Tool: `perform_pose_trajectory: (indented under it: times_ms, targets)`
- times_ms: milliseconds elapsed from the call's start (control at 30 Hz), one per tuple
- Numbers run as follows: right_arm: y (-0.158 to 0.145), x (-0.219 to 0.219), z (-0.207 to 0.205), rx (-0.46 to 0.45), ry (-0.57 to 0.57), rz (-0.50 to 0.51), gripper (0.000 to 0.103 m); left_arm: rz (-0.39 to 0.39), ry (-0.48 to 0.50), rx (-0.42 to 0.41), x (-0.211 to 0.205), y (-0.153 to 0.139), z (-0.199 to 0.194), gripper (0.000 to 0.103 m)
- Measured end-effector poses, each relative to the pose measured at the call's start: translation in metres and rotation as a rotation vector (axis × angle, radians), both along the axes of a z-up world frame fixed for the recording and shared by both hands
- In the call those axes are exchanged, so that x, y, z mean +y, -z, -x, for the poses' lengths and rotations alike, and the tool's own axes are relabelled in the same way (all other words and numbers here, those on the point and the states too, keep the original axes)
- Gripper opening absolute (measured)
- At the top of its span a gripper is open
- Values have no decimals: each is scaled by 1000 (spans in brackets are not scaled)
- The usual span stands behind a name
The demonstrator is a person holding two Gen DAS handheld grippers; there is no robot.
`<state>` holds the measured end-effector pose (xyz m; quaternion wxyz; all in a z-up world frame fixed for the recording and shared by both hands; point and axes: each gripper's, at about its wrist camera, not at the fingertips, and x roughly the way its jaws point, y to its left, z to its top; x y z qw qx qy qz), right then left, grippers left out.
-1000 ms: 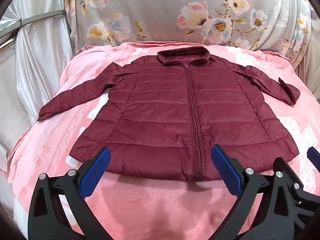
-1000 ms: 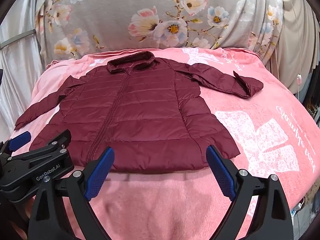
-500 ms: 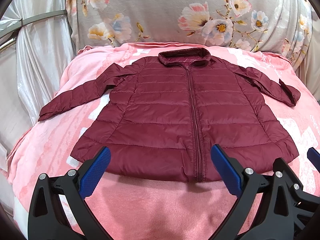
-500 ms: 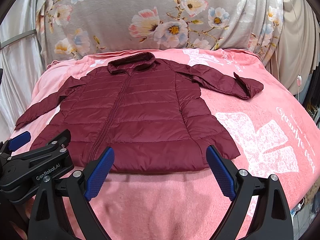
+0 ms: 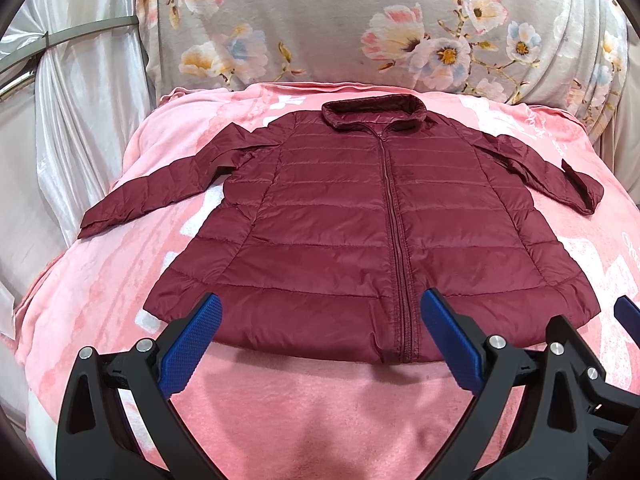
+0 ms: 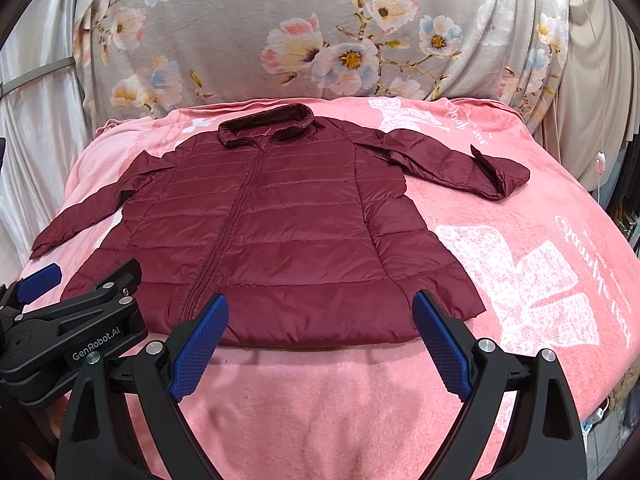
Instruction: Fold large clothes
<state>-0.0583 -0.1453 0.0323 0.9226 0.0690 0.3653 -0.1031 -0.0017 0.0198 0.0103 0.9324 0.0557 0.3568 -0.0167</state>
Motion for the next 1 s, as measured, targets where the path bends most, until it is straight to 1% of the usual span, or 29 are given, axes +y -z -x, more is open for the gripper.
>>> perform_pose_trajectory:
  times_ms: [100,133,1000]
  targets:
    - [1,2,-1,2,-2,0,91,1,-4,3,4,-2,-2,97]
    - [3,3,-2,-2,-2,-3,91,0,-6,2,-1,6,-1,97]
    - [7,7,-4,-3,-2,0,91,8,-15,7,9,13,-3,96]
